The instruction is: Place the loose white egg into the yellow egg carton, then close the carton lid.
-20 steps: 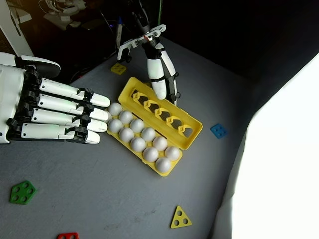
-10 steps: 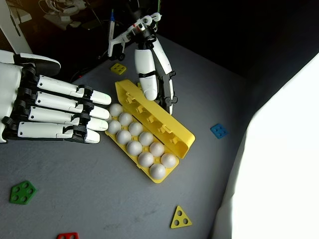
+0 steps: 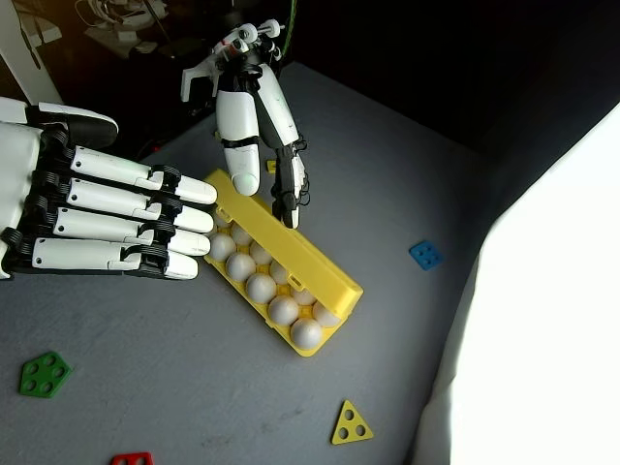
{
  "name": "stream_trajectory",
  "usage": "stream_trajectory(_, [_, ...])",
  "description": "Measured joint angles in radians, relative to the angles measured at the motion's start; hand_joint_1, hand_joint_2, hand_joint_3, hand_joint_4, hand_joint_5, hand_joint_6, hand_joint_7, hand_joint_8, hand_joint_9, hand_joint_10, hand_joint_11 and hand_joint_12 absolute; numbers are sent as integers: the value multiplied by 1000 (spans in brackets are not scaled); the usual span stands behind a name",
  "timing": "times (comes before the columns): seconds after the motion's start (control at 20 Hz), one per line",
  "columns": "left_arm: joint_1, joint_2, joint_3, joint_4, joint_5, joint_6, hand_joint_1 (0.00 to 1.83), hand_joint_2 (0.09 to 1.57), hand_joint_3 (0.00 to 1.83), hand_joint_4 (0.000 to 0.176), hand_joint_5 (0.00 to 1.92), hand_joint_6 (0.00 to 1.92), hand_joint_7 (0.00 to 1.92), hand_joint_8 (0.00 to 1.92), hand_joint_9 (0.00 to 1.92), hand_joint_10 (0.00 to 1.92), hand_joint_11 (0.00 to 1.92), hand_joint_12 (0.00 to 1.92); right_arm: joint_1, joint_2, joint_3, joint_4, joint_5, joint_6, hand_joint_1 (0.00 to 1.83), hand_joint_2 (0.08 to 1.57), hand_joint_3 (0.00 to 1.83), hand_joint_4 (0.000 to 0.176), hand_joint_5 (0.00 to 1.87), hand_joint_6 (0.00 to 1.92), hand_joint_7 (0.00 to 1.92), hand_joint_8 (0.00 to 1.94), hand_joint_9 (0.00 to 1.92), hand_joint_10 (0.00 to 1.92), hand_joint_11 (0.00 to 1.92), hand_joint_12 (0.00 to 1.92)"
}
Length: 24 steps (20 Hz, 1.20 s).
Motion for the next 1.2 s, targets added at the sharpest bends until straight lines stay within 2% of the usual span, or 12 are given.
stream_trajectory(0.2, [-1, 0, -37, -1, 13, 55, 208, 1315, 1, 2, 350, 2, 499, 16, 99, 884, 0, 1402, 0, 0, 0, 0, 0, 0, 97, 1192, 0, 0, 283, 4, 344, 5, 331, 10, 0, 764])
stream_trajectory(0.4, [6, 0, -58, 6, 46, 99, 236, 1312, 0, 2, 353, 2, 509, 22, 114, 878, 0, 1460, 0, 0, 0, 0, 0, 0, 84, 1193, 0, 0, 280, 1, 338, 3, 326, 3, 0, 771])
stream_trajectory(0.45, [14, 0, -62, 6, 54, 105, 235, 1309, 0, 8, 361, 6, 513, 23, 117, 880, 0, 1461, 0, 0, 0, 0, 0, 0, 83, 1193, 0, 0, 284, 3, 339, 4, 327, 3, 0, 770])
stream_trajectory(0.5, [19, 0, -66, 1, 59, 111, 230, 1311, 0, 0, 370, 9, 518, 26, 110, 876, 0, 1448, 0, 0, 0, 0, 0, 0, 88, 1194, 0, 0, 270, 3, 322, 3, 311, 4, 0, 710])
stream_trajectory(0.6, [38, -7, -71, 6, 71, 115, 231, 1309, 0, 0, 368, 8, 519, 27, 121, 873, 0, 1461, 0, 0, 0, 0, 0, 0, 72, 1201, 2, 0, 264, 1, 319, 2, 313, 4, 0, 774])
stream_trajectory(0.9, [93, -19, -76, 32, 116, 114, 237, 1315, 1, 0, 366, 5, 522, 30, 138, 863, 0, 1493, 0, 0, 0, 0, 0, 0, 53, 1200, 1, 0, 271, 0, 319, 0, 311, 0, 0, 759])
stream_trajectory(1.05, [106, -19, -76, 39, 132, 112, 230, 1315, 1, 0, 369, 6, 500, 21, 113, 859, 0, 1485, 0, 0, 0, 0, 0, 0, 51, 1196, 0, 0, 273, 3, 324, 2, 317, 5, 0, 827])
stream_trajectory(1.2, [106, -21, -76, 42, 134, 113, 282, 1305, 0, 0, 372, 7, 513, 27, 127, 876, 0, 1508, 0, 0, 0, 0, 0, 0, 55, 1202, 2, 0, 273, 0, 324, 0, 304, 2, 0, 768])
